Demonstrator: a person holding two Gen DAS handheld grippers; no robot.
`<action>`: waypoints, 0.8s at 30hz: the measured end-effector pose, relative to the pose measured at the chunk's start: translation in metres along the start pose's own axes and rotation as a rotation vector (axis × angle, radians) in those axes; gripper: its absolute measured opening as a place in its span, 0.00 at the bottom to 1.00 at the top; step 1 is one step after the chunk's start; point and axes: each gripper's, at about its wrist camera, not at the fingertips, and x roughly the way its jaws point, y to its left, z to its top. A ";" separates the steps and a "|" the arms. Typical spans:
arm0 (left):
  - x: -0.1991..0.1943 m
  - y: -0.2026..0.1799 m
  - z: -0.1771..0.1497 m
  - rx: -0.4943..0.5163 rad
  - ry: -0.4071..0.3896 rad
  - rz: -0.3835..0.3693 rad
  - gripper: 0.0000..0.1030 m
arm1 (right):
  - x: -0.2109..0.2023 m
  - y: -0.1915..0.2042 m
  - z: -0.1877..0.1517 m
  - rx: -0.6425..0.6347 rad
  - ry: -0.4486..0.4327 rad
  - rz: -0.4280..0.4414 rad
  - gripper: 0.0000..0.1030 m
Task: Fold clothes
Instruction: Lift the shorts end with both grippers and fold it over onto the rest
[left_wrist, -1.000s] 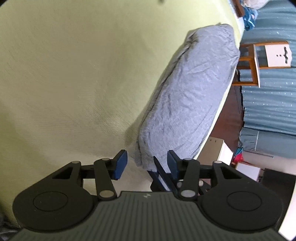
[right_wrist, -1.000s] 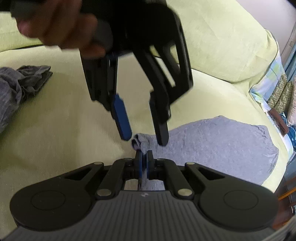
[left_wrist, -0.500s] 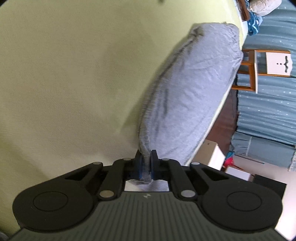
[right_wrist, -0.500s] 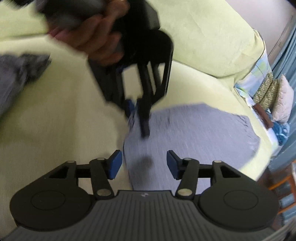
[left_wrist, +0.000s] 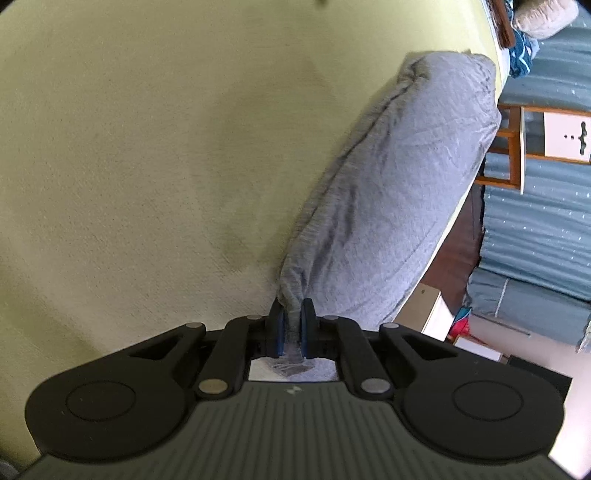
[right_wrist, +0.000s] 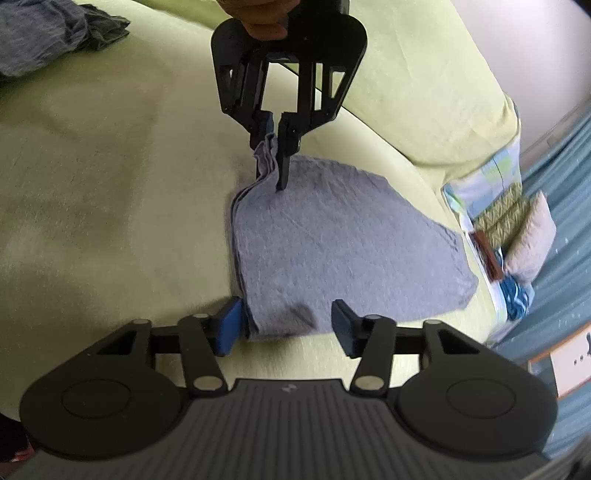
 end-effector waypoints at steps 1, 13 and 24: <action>0.001 0.000 0.000 -0.001 0.001 0.002 0.06 | 0.000 0.005 -0.002 -0.034 -0.010 0.020 0.07; -0.004 -0.020 0.004 -0.012 0.036 0.055 0.06 | 0.014 -0.080 0.013 0.332 0.104 0.366 0.02; -0.026 -0.087 0.055 -0.180 0.029 -0.005 0.06 | 0.080 -0.285 -0.029 0.952 0.169 0.724 0.02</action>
